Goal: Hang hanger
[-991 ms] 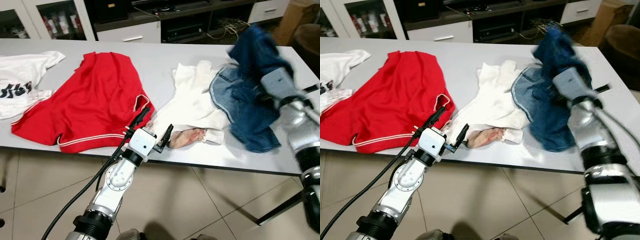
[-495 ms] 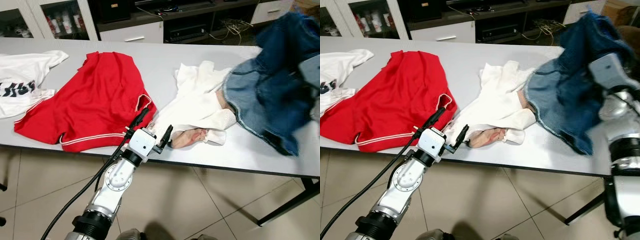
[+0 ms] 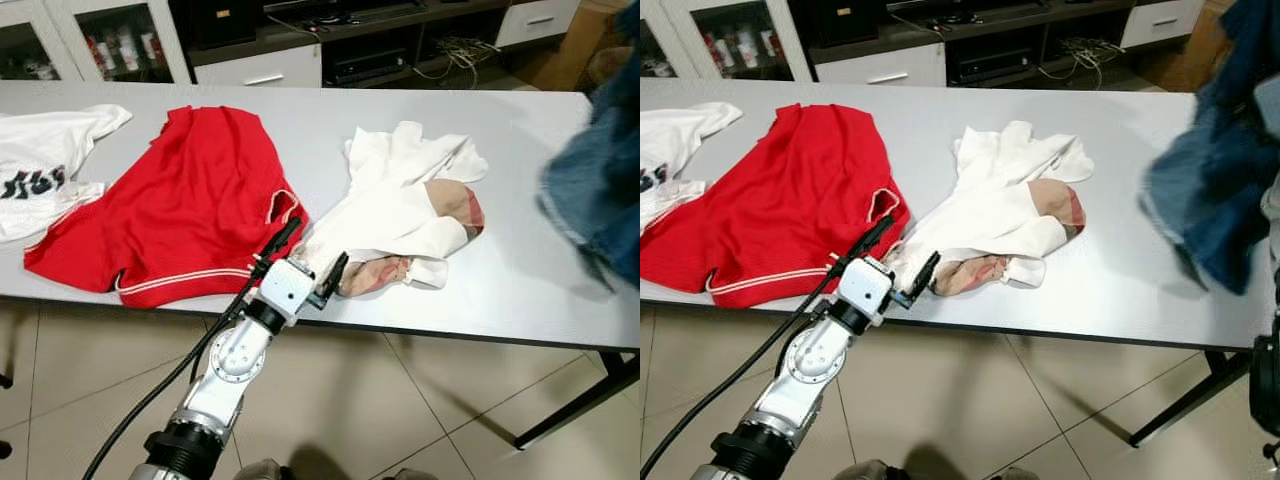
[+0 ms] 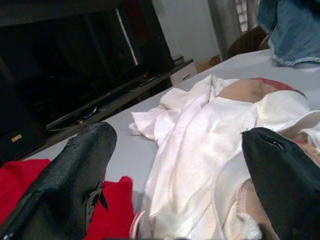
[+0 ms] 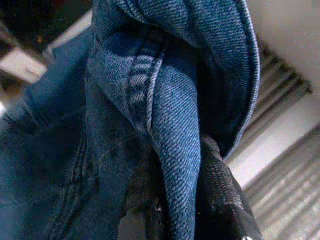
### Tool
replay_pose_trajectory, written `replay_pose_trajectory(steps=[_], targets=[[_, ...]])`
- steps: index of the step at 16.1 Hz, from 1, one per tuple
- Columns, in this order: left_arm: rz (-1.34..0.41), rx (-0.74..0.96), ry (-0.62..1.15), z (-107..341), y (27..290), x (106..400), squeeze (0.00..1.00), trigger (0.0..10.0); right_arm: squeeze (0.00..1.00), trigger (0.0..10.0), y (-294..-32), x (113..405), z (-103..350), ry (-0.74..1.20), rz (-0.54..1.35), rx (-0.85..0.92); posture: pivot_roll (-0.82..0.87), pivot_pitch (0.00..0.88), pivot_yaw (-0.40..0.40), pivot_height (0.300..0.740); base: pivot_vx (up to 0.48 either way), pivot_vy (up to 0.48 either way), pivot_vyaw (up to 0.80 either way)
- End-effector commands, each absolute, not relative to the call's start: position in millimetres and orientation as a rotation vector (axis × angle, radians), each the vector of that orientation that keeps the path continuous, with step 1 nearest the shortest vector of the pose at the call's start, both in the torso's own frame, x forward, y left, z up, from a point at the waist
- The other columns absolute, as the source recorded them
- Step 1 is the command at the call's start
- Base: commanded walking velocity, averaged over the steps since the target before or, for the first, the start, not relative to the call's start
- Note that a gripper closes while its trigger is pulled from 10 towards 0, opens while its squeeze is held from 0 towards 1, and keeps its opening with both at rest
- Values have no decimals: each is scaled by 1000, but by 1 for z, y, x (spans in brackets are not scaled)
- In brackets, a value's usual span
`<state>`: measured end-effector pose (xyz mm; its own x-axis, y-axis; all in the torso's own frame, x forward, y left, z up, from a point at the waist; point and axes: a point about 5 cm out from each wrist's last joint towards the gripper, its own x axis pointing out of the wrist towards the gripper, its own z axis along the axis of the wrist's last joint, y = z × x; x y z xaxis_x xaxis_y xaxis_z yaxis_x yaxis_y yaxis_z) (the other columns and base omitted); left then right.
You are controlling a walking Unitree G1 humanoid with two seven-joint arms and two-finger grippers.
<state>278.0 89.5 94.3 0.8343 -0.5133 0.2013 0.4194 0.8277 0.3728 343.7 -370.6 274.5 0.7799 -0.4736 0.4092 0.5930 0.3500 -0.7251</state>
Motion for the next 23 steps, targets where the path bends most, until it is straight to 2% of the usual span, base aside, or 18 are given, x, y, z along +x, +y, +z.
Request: replay_pose_trajectory(steps=[1, 2, 3, 4, 7, 10, 20, 21, 22, 23], targets=[[-507, 331, -296, 94, 91, 277, 0, 10000, 0, 10000, -356, 351, 290, -245, -633, -1015, -45, 0, 63, 740, 0, 0, 0], [-509, 331, -295, 94, 90, 277, 0, 10000, 0, 10000, -325, 363, 276, -292, -438, -1060, -45, 0, 63, 740, 0, 0, 0], [-510, 330, -294, 93, 90, 277, 0, 10000, 0, 10000, -275, 379, 243, -297, -188, -1098, -45, 0, 63, 740, 0, 0, 0], [-510, 330, -294, 93, 89, 277, 0, 10000, 0, 10000, -261, 381, 230, -278, -118, -1117, -45, 0, 63, 740, 0, 0, 0], [-506, 333, -294, 93, 91, 275, 0, 10000, 0, 10000, -239, 380, 181, -132, 19, -1110, -24, 0, 55, 740, 0, 0, 0], [-502, 336, -288, 91, 94, 272, 0, 10000, 0, 10000, -239, 376, 162, -68, 25, -1080, -15, 0, 58, 740, 0, 0, 0], [-498, 320, -290, 93, 89, 274, 0, 10000, 0, 10000, -197, 357, 125, -85, 280, -917, -27, 0, 45, 740, 0, 0, 0], [-497, 318, -290, 93, 89, 274, 0, 10000, 675, 10000, -196, 357, 124, -82, 282, -909, -27, 0, 43, 740, 0, 0, 0], [-497, 316, -291, 94, 88, 274, 0, 10000, 890, 10000, -195, 357, 124, -77, 278, -894, -29, 0, 43, 740, 0, 0, 0], [-496, 315, -291, 94, 88, 274, 0, 10000, 1000, 10000, -194, 357, 124, -76, 278, -860, -31, 0, 43, 740, 0, 0, 0]])
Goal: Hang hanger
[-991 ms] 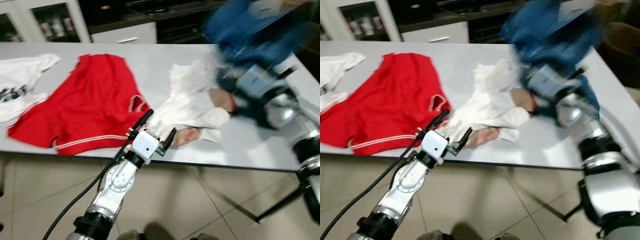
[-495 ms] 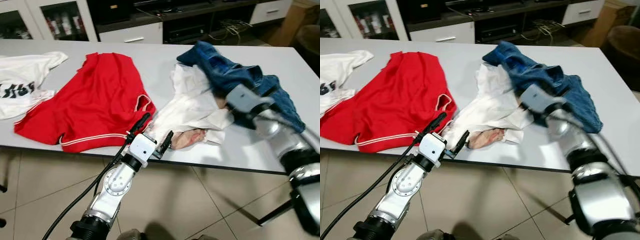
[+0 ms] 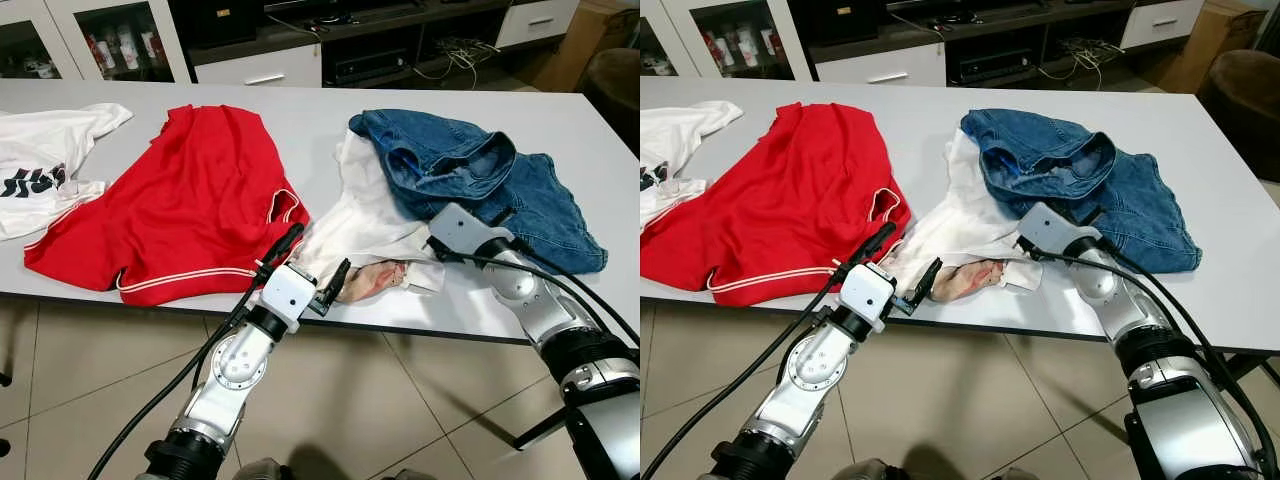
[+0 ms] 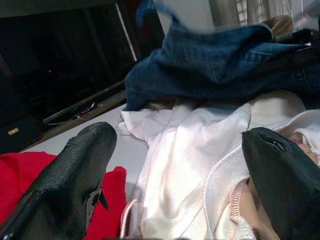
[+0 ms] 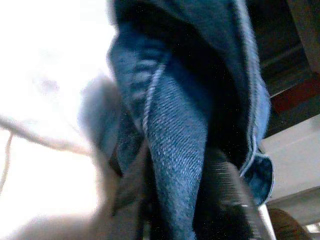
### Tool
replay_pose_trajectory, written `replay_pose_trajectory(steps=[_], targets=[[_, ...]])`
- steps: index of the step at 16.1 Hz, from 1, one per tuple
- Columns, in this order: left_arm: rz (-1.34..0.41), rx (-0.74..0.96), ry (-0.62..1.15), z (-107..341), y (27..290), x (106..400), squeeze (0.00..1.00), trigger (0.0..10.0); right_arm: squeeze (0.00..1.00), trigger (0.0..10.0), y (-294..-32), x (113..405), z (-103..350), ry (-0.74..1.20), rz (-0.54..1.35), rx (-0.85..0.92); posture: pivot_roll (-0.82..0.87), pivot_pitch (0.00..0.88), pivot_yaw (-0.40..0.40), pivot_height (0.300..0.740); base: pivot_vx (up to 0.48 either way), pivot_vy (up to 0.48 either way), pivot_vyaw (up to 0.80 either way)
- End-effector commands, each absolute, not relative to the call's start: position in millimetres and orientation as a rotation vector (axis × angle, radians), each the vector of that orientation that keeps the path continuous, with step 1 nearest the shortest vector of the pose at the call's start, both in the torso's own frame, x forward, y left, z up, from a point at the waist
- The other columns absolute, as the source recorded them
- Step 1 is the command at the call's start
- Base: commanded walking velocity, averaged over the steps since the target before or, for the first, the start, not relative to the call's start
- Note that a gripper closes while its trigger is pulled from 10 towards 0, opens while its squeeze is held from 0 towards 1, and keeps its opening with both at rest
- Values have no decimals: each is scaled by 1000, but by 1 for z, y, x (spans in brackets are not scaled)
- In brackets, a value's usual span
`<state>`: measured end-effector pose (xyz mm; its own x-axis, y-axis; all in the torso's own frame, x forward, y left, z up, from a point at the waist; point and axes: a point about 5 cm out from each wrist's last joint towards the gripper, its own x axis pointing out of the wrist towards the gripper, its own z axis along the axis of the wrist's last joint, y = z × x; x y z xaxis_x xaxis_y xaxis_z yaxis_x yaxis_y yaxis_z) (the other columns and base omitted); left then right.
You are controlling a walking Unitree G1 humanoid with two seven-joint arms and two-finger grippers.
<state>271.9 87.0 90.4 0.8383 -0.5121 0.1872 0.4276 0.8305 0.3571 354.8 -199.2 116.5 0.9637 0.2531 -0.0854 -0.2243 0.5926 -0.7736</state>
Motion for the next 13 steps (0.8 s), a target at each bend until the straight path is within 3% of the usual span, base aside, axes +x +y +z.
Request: replay_pose_trajectory(steps=[1, 3, 4, 5, 10, 13], targets=[[-496, 314, -291, 94, 88, 274, 0, 10000, 1000, 10000, -194, 357, 125, -76, 280, -848, -31, 0, 43, 740, 0, 0, 0], [-494, 311, -293, 94, 88, 275, 0, 10000, 1000, 10000, -194, 358, 129, -91, 269, -852, -32, 0, 44, 740, 0, 0, 0], [-493, 311, -294, 95, 88, 276, 0, 10000, 851, 10000, -194, 358, 132, -99, 263, -846, -34, 0, 45, 740, 0, 0, 0], [-492, 311, -295, 95, 88, 276, 0, 10000, 0, 10000, -195, 359, 135, -108, 257, -832, -34, 0, 45, 740, 0, 0, 0], [-490, 300, -300, 97, 87, 278, 0, 10000, 0, 10000, -192, 353, 138, -143, 292, -777, -41, 0, 47, 740, 0, 0, 0], [-403, 156, -308, 112, 95, 289, 0, 10000, 0, 10000, -190, 345, 140, -209, 307, -823, -41, 0, 47, 740, 0, 0, 0]])
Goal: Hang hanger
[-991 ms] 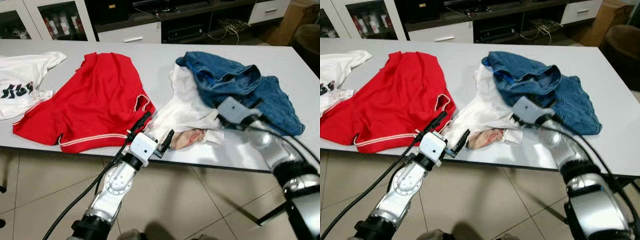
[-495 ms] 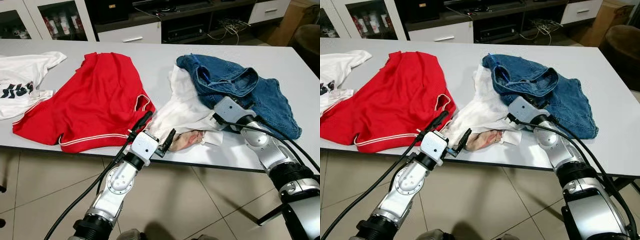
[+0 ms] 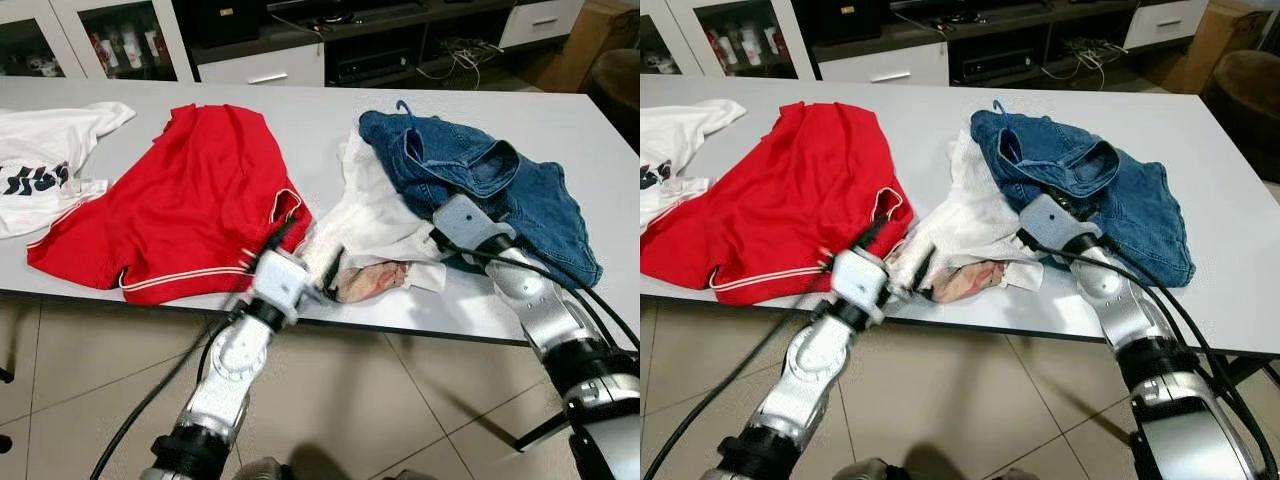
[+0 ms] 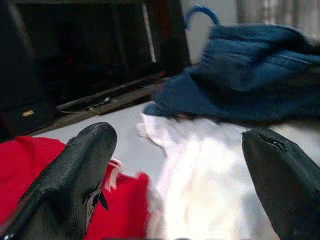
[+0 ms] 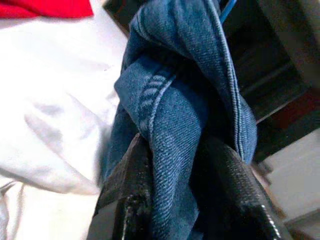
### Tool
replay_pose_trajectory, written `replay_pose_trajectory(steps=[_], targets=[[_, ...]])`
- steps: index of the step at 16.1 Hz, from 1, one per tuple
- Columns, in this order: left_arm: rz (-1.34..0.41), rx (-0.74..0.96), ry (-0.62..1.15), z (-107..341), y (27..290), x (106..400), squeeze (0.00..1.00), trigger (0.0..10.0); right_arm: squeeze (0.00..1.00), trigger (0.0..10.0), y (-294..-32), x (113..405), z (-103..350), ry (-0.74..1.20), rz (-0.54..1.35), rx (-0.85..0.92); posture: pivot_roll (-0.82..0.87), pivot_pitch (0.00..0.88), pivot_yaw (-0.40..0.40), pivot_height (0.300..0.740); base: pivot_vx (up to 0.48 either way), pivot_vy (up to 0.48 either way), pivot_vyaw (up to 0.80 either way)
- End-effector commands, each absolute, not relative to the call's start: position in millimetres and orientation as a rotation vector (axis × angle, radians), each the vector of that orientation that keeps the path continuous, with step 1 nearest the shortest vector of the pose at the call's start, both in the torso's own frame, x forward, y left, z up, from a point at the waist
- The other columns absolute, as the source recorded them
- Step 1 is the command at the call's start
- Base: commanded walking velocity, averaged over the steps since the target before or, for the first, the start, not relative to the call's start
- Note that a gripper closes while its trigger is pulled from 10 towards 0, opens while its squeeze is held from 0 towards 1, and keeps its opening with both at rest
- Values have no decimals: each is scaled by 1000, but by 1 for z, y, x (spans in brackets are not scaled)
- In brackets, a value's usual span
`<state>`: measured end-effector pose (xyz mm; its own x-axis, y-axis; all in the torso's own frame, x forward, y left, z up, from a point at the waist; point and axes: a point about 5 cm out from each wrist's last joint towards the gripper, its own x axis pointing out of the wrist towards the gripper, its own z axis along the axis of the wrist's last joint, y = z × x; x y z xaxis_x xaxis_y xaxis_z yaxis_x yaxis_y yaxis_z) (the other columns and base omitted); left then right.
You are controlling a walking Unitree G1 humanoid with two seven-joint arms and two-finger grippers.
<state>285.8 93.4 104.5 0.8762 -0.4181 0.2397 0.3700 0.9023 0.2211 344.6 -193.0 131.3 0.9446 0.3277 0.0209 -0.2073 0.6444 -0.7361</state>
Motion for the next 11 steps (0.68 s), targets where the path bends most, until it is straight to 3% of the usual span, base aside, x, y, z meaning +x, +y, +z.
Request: replay_pose_trajectory(steps=[1, 2, 3, 7, 11], targets=[[-402, 158, -321, 117, 97, 291, 0, 10000, 0, 8000, -189, 344, 140, -223, 316, -836, -41, 0, 47, 740, 0, 0, 0], [-406, 164, -335, 121, 98, 294, 0, 10000, 0, 4824, -187, 342, 140, -234, 325, -851, -41, 0, 47, 740, 0, 0, 0], [-420, 183, -362, 129, 99, 297, 0, 10000, 0, 0, -184, 339, 138, -250, 342, -886, -41, 0, 47, 740, 0, 0, 0], [-487, 259, -423, 149, 99, 303, 0, 10000, 0, 0, -177, 331, 139, -360, 373, -1063, -41, 0, 47, 740, 0, 0, 0], [-644, 488, -457, 161, 99, 307, 0, 10000, 0, 0, -176, 321, 135, -477, 413, -1304, -51, 0, 50, 740, 0, 0, 0]])
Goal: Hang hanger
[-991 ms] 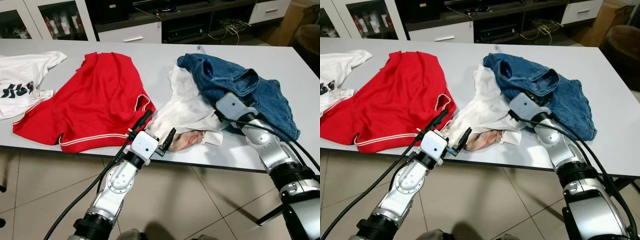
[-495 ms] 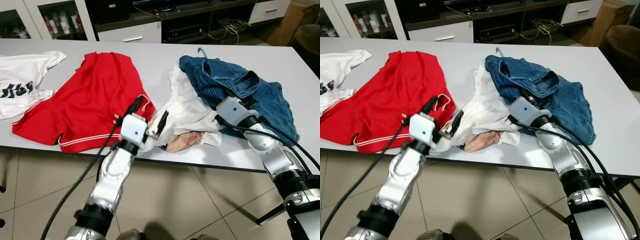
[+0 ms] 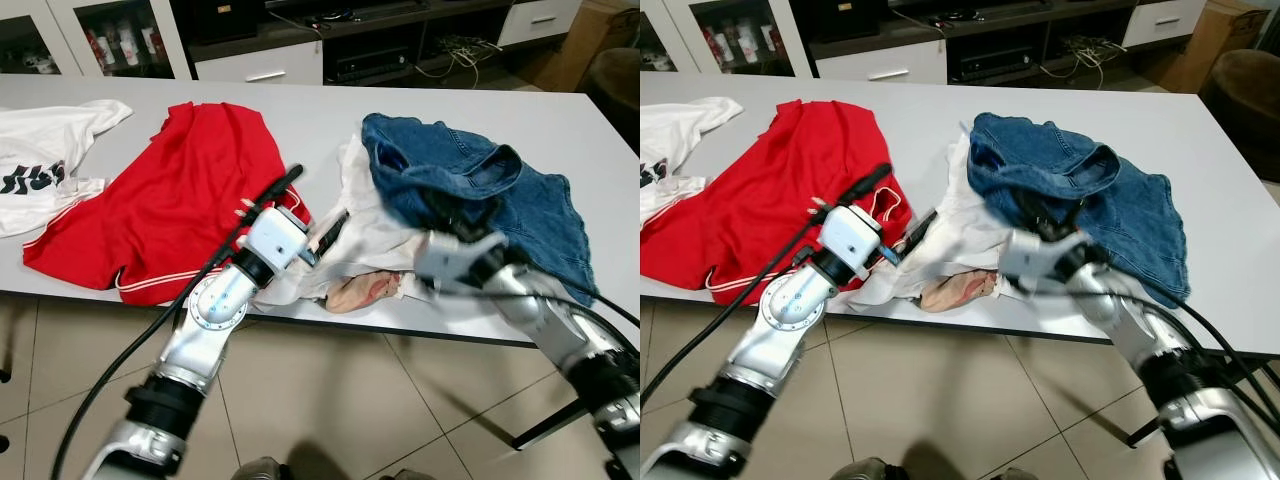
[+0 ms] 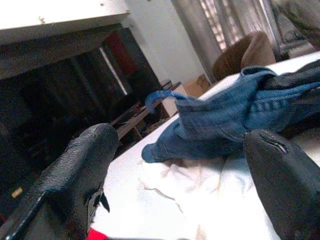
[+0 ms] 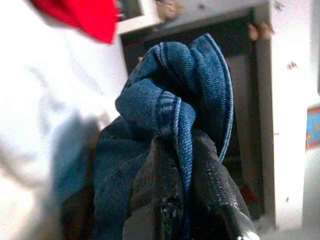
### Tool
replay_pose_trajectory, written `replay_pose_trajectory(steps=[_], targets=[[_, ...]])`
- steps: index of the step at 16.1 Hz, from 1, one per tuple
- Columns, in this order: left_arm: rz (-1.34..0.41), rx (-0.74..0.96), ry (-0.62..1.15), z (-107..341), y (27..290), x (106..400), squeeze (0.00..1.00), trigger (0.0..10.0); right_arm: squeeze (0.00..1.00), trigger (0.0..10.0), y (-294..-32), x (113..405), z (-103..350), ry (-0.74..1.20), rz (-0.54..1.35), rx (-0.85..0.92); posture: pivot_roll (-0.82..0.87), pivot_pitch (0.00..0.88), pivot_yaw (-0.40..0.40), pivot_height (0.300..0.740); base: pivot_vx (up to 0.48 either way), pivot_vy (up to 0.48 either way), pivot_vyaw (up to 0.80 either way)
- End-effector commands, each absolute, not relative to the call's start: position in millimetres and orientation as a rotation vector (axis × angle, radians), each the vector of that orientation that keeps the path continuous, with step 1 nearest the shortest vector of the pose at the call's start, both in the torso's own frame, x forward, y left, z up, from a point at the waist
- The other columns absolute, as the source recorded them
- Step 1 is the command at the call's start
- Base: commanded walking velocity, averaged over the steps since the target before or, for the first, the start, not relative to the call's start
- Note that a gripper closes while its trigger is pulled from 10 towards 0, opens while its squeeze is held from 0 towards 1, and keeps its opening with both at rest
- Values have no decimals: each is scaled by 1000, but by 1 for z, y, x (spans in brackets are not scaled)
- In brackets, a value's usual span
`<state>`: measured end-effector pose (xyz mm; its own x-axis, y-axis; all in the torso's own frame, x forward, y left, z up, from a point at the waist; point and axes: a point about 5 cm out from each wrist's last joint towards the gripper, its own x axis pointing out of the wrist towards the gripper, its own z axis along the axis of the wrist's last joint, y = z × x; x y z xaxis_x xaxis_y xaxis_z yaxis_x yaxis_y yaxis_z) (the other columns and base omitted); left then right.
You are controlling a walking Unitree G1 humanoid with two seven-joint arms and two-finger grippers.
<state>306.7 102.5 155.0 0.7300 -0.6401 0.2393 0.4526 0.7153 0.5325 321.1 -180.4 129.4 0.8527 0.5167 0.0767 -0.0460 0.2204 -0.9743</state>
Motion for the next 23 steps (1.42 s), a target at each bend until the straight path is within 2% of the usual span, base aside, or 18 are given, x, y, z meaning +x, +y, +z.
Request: replay_pose_trajectory(steps=[1, 4, 6, 7, 8, 9, 13, 14, 16, 17, 20, 21, 23], targets=[[-653, 539, -465, 166, 104, 310, 0, 10000, 0, 0, -177, 319, 133, -510, 418, -1375, -52, 0, 53, 740, 0, 0, 0], [-639, 594, -489, 179, 113, 316, 0, 10000, 0, 0, -179, 313, 128, -585, 441, -1502, -54, 0, 57, 740, 0, 0, 0], [-615, 551, -507, 188, 117, 321, 0, 10000, 0, 39, -182, 311, 119, -562, 473, -1516, -52, 0, 59, 740, 0, 0, 0], [-608, 489, -491, 184, 115, 320, 0, 10000, 0, 10000, -183, 315, 118, -507, 470, -1424, -50, 0, 60, 740, 0, 0, 0], [-608, 428, -473, 178, 110, 317, 0, 10000, 153, 10000, -181, 315, 118, -471, 491, -1328, -50, 0, 59, 740, 0, 0, 0], [-610, 375, -457, 172, 104, 313, 0, 10000, 1000, 10000, -181, 313, 116, -463, 520, -1272, -49, 0, 58, 740, 0, 0, 0], [-612, 273, -425, 160, 93, 304, 0, 10000, 1000, 10000, -189, 315, 108, -290, 549, -1118, -47, 0, 53, 740, 0, 0, 0], [-590, 223, -414, 159, 94, 304, 0, 10000, 0, 10000, -191, 313, 106, -240, 576, -1039, -49, 0, 52, 740, 0, 0, 0], [-559, 152, -397, 158, 96, 304, 0, 10000, 0, 10000, -189, 308, 105, -224, 622, -937, -54, 0, 51, 740, 0, 0, 0], [-542, 93, -374, 155, 96, 304, 0, 10000, 1000, 10000, -190, 306, 108, -220, 608, -857, -58, 0, 50, 740, 0, 0, 0], [-510, 2, -339, 151, 95, 303, 0, 10000, 976, 10000, -195, 308, 113, -193, 563, -768, -63, 0, 49, 740, 0, 0, 0], [-495, -52, -306, 147, 94, 303, 0, 10000, 0, 10000, -196, 307, 117, -178, 566, -670, -67, 0, 48, 740, 0, 0, 0], [-478, -116, -267, 142, 93, 302, 0, 10000, 0, 10000, -198, 302, 126, -173, 598, -519, -71, 0, 44, 740, 0, 0, 0]])
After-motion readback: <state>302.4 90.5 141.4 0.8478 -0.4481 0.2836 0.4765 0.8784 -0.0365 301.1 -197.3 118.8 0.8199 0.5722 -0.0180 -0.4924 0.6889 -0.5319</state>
